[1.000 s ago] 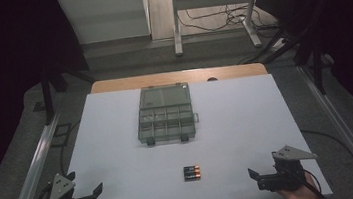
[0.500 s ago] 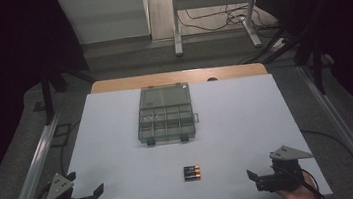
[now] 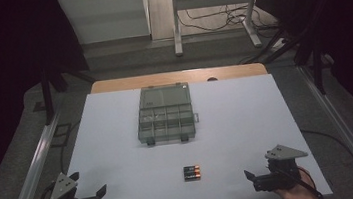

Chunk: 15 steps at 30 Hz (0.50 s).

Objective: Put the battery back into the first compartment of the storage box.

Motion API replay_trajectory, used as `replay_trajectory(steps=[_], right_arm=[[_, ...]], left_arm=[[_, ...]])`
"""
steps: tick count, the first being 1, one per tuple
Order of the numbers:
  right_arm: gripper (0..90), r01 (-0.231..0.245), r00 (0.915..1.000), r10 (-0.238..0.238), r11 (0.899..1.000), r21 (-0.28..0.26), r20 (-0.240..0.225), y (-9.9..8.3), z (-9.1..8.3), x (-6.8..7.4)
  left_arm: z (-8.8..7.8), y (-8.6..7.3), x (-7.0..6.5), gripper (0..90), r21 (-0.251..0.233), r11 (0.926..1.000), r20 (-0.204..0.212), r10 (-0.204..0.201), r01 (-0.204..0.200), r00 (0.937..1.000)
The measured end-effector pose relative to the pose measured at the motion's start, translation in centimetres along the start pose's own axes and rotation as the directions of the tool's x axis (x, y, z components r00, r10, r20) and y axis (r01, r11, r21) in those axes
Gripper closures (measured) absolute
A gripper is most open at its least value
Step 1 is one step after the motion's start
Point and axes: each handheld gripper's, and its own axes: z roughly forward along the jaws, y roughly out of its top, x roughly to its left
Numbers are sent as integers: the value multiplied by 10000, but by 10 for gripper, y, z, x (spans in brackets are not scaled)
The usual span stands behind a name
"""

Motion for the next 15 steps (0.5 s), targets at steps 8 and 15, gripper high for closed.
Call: replay_trajectory(steps=[8,15], right_arm=[[0,386,9988,-380,9991,189,-303,14,8,5],[0,327,9957,-324,9995,15,-871,24,17,10]], left_arm=[[1,0,-1,1,102,9999,-38,132,-132,9999],[1,0,0,3,117,9999,-5,104,-104,9999]])
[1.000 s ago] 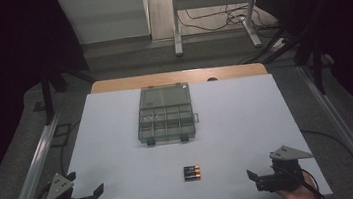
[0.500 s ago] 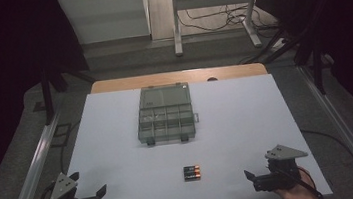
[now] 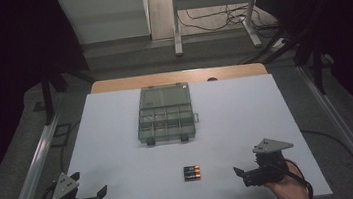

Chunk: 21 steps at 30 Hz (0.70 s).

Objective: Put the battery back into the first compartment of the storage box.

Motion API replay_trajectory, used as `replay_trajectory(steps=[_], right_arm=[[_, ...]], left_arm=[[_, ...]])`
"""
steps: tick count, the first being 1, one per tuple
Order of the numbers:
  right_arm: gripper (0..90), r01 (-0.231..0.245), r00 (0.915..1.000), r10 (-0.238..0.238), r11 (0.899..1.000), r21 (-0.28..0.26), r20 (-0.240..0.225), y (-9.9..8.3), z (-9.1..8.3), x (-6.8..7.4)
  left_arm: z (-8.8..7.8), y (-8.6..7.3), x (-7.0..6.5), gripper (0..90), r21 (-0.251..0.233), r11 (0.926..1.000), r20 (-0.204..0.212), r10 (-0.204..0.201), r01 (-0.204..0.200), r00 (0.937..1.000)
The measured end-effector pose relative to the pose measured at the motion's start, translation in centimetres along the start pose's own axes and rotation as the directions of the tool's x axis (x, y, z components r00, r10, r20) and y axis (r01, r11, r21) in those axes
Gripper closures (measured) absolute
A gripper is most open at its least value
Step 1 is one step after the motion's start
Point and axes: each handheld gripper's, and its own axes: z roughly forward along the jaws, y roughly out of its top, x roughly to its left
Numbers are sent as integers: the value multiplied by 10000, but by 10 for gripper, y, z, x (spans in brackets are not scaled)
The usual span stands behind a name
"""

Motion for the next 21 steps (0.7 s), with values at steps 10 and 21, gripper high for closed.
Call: replay_trajectory(steps=[10,21], right_arm=[[0,165,9998,-163,9994,301,-84,15,12,6],[0,293,9988,-257,9957,874,-427,27,25,10]], left_arm=[[0,0,0,5,2,10000,-20,27,-27,10000],[1,0,-1,6,42,10000,-17,75,-75,10000]])
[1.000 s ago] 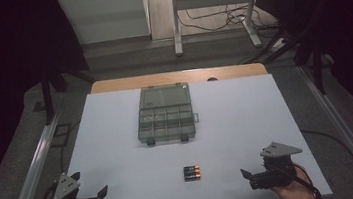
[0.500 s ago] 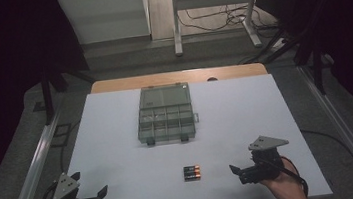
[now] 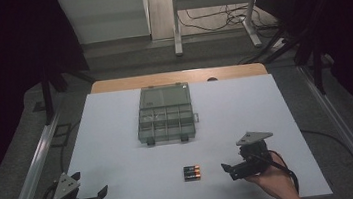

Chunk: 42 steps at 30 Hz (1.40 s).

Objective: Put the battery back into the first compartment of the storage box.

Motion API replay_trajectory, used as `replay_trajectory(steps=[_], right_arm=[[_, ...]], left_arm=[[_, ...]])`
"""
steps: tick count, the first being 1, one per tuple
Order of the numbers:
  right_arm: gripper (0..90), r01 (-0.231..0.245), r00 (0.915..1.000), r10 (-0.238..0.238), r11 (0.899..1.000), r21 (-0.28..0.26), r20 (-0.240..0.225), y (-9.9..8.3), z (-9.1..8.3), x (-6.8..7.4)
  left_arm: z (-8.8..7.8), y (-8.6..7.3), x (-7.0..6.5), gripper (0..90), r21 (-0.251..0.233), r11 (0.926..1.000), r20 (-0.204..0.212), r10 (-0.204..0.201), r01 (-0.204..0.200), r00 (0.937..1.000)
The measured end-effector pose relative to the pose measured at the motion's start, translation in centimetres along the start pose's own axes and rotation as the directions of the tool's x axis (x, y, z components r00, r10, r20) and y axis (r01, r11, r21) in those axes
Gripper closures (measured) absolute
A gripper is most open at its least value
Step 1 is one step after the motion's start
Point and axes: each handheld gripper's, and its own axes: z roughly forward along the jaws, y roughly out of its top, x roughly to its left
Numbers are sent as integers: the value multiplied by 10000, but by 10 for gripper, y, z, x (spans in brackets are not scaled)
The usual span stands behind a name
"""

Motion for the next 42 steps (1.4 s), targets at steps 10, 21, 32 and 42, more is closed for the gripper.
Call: replay_trajectory(steps=[10,21,32,42], right_arm=[[0,391,9992,-387,9980,503,-80,17,11,8],[81,959,9947,-931,9930,687,-425,35,25,17],[185,1419,9867,-1328,9851,976,-939,50,41,28],[393,2268,9650,-2022,9632,1443,-1672,63,62,47]], left_arm=[[1,0,-1,6,53,10000,-6,66,-66,10000],[1,0,-1,7,36,10000,22,89,-89,10000],[1,0,-1,7,25,9999,37,115,-115,9999],[1,0,-1,7,27,9999,80,115,-116,9999]])
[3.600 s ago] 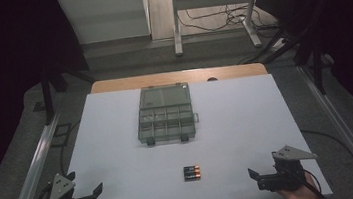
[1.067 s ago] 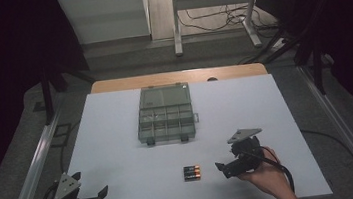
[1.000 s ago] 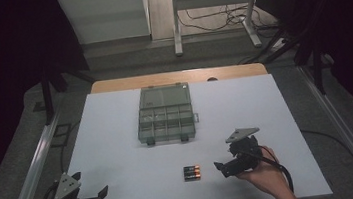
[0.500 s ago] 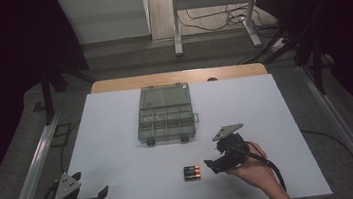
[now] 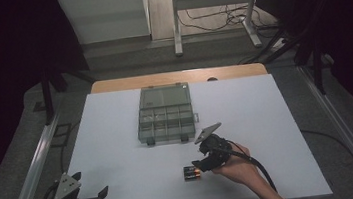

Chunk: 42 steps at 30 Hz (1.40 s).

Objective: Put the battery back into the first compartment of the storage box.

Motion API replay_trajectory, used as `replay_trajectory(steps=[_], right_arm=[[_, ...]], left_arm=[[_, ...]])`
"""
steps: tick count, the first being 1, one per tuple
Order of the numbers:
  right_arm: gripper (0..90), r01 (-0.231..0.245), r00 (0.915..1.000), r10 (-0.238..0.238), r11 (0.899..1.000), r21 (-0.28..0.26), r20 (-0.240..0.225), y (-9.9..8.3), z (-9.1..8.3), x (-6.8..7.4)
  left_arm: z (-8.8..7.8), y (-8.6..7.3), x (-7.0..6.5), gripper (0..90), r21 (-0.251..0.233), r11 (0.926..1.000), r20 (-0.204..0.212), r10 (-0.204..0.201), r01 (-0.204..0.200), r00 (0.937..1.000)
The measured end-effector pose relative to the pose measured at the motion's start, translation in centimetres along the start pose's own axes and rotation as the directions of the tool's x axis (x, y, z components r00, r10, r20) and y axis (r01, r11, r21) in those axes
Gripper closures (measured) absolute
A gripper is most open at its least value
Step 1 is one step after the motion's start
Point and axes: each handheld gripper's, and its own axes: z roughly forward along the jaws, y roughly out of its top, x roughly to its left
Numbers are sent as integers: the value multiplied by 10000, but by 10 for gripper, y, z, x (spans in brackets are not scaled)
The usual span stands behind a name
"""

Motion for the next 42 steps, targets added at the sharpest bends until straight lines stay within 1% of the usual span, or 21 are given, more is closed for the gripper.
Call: replay_trajectory(steps=[1,3,4,5,6,8,14,18,21,22,23,25,28,31,32,33,34,37,39,41,42], right_arm=[[410,21,10000,-20,10000,40,-43,1,2,1],[481,184,9990,-171,9993,322,-409,6,9,2],[481,184,9990,-171,9993,322,-409,6,9,2],[521,227,9978,-193,9984,526,-635,8,14,3],[521,227,9978,-193,9984,526,-635,8,14,3],[553,254,9969,-199,9972,704,-766,10,19,4],[618,470,9951,-358,9914,1222,-920,12,34,3],[656,557,9936,-422,9898,1308,-1044,13,38,3],[698,735,9933,-591,9863,1478,-998,14,43,2],[748,711,9934,-556,9847,1590,-999,14,45,2],[755,849,9930,-690,9814,1721,-963,14,47,2],[764,1106,9918,-968,9771,1818,-833,14,48,5],[766,1100,9920,-955,9753,1917,-831,16,48,7],[766,1153,9918,-1029,9768,1804,-762,15,47,7],[767,1101,9924,-991,9799,1662,-730,14,46,6],[766,1134,9922,-1032,9806,1601,-705,15,45,5],[767,1039,9930,-949,9852,1362,-711,15,42,4],[766,931,9936,-867,9915,911,-720,17,35,1],[766,868,9943,-815,9932,782,-690,17,32,-1],[766,618,9958,-581,9967,524,-708,18,28,-5],[766,618,9958,-581,9967,524,-708,18,28,-5]], left_arm=[[0,0,0,6,-1,10000,0,9,-9,10000],[0,0,0,7,10,10000,-9,27,-27,10000],[0,0,0,7,14,10000,-9,35,-35,10000],[0,0,0,7,28,10000,-9,42,-42,10000],[0,0,0,7,31,10000,-10,48,-48,10000],[0,0,-1,6,33,10000,-17,67,-67,10000],[0,0,0,7,34,10000,7,59,-59,10000],[0,0,-1,7,43,10000,4,81,-81,10000],[0,0,-1,7,64,9999,-14,145,-145,9999],[0,0,-1,7,66,9999,-16,151,-151,9999],[0,0,-1,7,71,9998,-17,159,-159,9999],[0,0,-1,7,82,9998,-15,162,-162,9999],[0,0,-1,7,77,9998,-20,174,-174,9998],[0,0,-2,8,73,9998,-29,211,-211,9998],[0,0,-2,8,73,9997,-27,220,-219,9998],[0,0,-2,8,80,9997,-32,236,-235,9997],[0,1,-2,8,91,9996,-39,250,-250,9997],[1,1,-3,8,99,9996,-50,272,-271,9996],[1,1,-3,8,114,9995,-64,292,-292,9996],[1,1,-3,8,128,9995,-70,303,-303,9995],[1,1,-3,8,132,9994,-71,306,-305,9995]])
